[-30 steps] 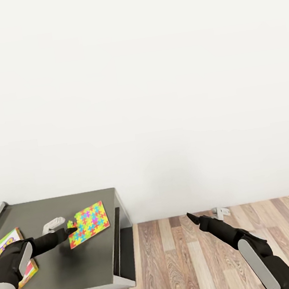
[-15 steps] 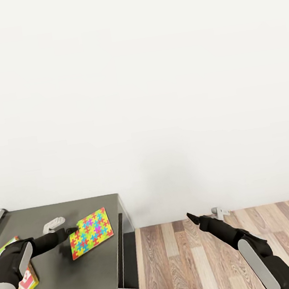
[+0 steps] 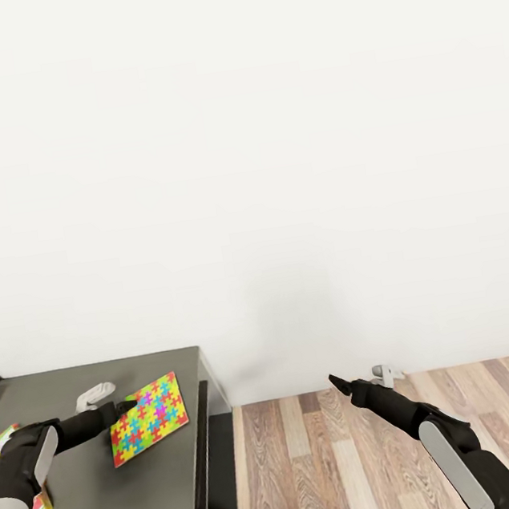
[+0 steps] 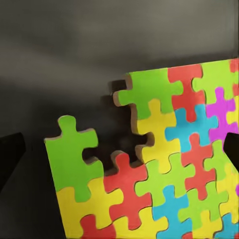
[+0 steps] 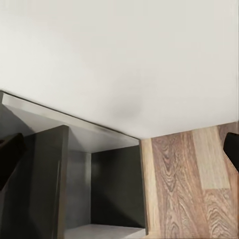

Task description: Put all the toys in the child's room - the three board games (two on the bed and one on the table), the two jigsaw puzzles on the table, and the tennis ball on the table - inside the toy box on the table in the child's room.

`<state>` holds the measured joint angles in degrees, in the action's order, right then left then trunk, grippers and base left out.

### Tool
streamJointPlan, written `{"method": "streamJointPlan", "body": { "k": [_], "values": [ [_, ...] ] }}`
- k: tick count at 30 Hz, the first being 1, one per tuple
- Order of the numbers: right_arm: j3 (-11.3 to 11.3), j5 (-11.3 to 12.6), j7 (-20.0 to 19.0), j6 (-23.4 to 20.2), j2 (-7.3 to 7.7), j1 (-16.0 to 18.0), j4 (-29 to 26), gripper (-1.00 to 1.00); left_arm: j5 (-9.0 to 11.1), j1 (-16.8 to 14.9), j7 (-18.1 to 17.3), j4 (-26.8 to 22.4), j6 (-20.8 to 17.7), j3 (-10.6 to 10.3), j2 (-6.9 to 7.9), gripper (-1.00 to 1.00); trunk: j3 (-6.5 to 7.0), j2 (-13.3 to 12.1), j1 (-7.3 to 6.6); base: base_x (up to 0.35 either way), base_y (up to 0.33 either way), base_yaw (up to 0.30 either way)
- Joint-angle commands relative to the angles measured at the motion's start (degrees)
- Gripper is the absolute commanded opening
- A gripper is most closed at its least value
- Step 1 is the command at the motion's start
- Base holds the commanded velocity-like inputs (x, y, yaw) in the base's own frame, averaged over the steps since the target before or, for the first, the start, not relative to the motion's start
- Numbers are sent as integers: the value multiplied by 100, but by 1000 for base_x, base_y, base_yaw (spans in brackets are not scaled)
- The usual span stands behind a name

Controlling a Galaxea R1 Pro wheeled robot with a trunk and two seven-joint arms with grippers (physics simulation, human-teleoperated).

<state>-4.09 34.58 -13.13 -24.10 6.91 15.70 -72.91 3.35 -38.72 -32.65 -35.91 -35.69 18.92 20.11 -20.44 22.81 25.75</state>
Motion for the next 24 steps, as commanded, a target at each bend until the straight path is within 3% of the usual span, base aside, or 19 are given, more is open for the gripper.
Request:
{"method": "streamJointPlan", "body": {
  "k": [1,12,24],
  "values": [
    [-4,31,-1,-24,4,4,-4,100,38,-4,-5,-4,-52,15,0,100,-10,11,4,27,-118,0],
    [-4,31,-3,-24,4,4,-13,100,37,-4,-5,-4,-52,15,1,100,-10,11,4,7,-35,0],
    [-4,31,-2,-24,4,4,-13,100,39,-4,-5,-4,-52,12,-2,100,-10,11,4,0,-157,0]
  ]
}}
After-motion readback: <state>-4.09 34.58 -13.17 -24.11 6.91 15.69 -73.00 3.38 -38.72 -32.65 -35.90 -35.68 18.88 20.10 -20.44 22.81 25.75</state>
